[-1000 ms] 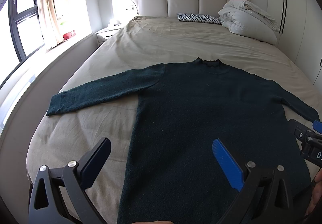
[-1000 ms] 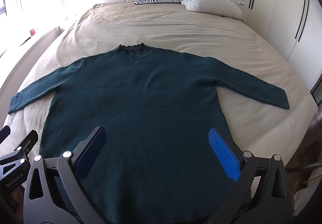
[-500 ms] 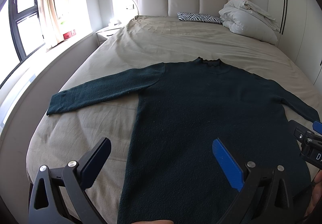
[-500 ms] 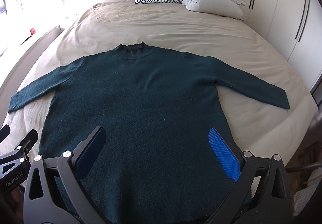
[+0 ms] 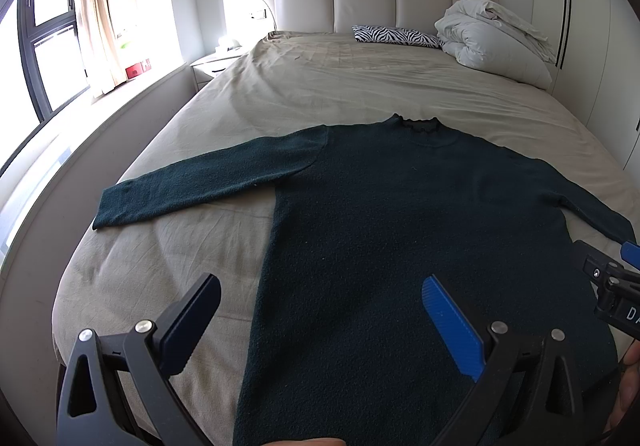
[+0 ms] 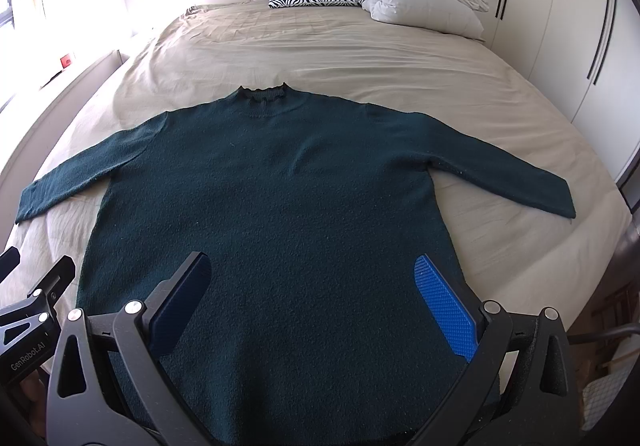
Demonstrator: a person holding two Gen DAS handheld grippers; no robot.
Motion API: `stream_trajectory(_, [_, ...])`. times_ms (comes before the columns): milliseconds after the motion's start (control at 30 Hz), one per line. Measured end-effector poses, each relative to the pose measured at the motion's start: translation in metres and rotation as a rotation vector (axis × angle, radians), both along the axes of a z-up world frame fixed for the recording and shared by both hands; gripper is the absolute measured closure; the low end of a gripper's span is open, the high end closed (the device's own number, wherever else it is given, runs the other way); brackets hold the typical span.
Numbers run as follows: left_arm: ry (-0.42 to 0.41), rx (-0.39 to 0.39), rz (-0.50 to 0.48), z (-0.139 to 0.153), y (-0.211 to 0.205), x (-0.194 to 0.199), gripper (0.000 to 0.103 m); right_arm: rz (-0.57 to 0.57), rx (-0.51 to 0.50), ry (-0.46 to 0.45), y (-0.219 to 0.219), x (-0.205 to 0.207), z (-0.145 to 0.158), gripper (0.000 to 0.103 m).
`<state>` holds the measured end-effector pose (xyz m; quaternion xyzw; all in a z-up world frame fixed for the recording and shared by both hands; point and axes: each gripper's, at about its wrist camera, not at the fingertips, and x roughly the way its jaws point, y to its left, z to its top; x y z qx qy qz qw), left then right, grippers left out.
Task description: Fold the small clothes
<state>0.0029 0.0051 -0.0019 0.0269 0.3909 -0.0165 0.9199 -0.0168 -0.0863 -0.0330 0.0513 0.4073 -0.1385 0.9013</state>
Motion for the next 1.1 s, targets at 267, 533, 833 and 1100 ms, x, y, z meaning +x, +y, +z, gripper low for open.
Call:
stream_trajectory(267, [0.0,0.0,0.0,-0.0002,0.0005,0.0004,0.0,0.001,-0.001,0.0,-0.0003,0.0,-0.0003,0.0])
stream_trajectory(533, [0.0,-0.001,0.0,0.0001,0.0001,0.0002,0.0,0.002,-0.001,0.002,0.0006,0.0003,-0.0004,0.0])
stream_trajectory(833, [0.001,-0.002,-0.001,0.0001,-0.0001,0.0001,0.0,0.001,-0.002,0.003,0.0007,0.0005,-0.0006,0.0])
stream_trajectory(1100, [0.001,-0.002,0.0,-0.0003,0.0006,0.0005,0.0,0.003,-0.002,0.005,0.002,0.0005,-0.0018,0.0])
